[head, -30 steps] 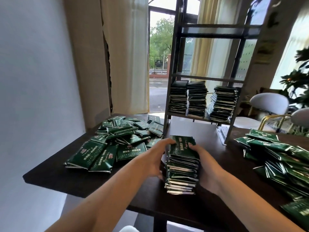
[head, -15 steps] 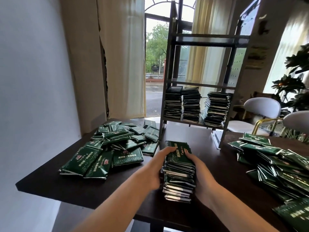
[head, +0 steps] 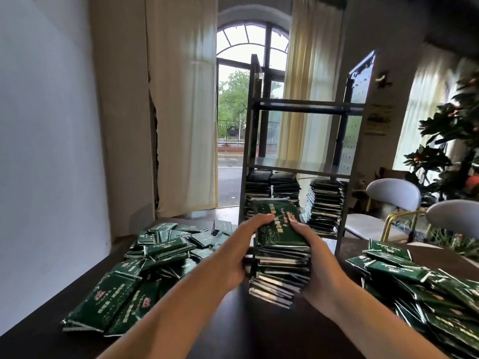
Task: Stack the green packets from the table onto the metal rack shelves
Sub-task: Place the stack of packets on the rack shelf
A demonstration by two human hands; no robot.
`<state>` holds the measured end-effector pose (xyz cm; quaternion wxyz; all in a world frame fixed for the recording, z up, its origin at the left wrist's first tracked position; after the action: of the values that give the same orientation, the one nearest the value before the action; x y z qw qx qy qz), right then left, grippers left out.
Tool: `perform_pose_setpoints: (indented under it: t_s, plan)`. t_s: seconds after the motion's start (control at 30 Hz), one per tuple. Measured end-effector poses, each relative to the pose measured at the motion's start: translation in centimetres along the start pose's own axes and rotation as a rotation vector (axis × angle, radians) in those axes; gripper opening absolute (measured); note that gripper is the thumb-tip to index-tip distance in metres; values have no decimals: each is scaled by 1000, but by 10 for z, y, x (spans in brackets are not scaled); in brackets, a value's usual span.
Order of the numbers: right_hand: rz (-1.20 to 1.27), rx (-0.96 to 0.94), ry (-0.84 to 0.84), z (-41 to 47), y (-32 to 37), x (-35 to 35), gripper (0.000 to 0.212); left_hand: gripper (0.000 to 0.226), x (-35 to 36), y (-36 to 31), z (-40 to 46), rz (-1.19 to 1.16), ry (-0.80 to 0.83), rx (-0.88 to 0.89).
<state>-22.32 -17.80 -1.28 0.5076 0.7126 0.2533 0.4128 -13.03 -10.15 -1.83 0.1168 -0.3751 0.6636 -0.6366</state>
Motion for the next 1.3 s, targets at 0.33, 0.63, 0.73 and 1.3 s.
perform_pose_setpoints:
  t_s: [0.33,0.63,0.73,1.3]
  plan:
    - [-135,-198,-46,33,161,46,36,45,52,-164,37,50,87,263]
    - [-217,-168,-80,85,206,53,39,37,64,-208,83,83,140,188]
    - [-236,-147,-83,98,211,54,39,34,62,-215,93,73,141,158]
    - [-224,-87,-87,190,222,49,44,42,43,-235,166,41,-107,194]
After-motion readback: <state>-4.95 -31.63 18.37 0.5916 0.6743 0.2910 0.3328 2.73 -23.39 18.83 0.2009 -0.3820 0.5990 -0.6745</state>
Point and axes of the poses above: each hand's wrist, its own z-axis towards the middle knuckle, its own x-axis out of the palm, y = z × x, the point moved 8 cm from there along z, towards the middle knuckle, and after that the axes turned 2 degrees about -y, right-handed, at the moved point
